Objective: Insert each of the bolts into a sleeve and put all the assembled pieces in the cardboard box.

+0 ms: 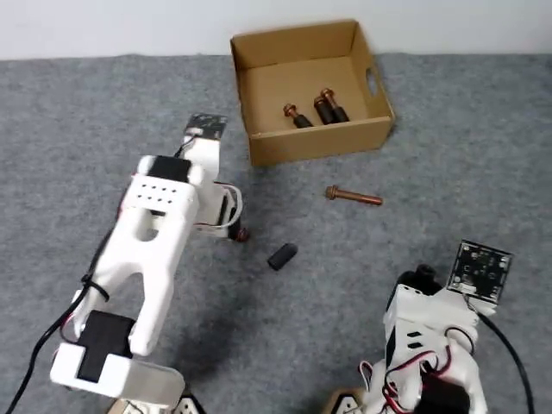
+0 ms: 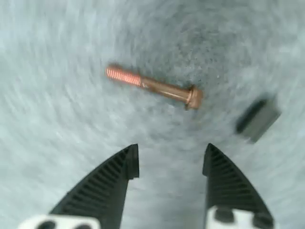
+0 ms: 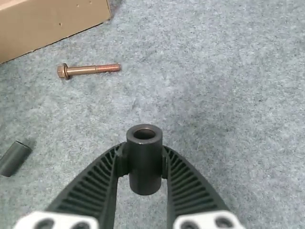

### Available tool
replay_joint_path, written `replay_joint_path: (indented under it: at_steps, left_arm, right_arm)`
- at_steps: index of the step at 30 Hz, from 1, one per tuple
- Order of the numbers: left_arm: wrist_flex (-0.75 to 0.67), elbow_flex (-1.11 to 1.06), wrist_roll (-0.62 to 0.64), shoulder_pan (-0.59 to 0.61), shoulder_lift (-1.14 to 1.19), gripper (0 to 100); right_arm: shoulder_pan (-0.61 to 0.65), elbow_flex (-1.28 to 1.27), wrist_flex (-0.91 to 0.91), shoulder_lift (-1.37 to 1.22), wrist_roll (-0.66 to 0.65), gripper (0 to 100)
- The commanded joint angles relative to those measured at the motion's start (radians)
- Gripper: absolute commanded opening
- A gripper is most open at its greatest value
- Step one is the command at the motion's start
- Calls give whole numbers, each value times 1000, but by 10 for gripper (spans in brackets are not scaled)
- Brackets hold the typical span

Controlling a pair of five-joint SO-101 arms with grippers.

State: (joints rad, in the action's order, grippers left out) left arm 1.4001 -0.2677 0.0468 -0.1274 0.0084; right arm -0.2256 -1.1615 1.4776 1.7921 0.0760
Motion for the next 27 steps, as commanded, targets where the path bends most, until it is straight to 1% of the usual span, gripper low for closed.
replay_joint_path:
  at_steps: [1,9,12,15,18,27]
  left_arm:
    - [-12,53,-427,34,-3,218]
    - [-123,50,-873,31,-2,218]
    - [-180,53,-976,15,34,218]
    - [-221,54,-1034,9,106,217]
    - [-229,56,-1071,-11,172,217]
    - [-227,243,-1074,-21,336,217]
  right_arm:
    - [-7,5,-25,-16,-9,9]
    - [-7,-5,-33,-16,-11,9]
    - [-8,-6,-33,-18,-11,9]
    - [-8,-11,-35,-18,-11,9]
    - [-8,-15,-41,-18,-11,9]
    - [-8,-17,-44,-18,-11,9]
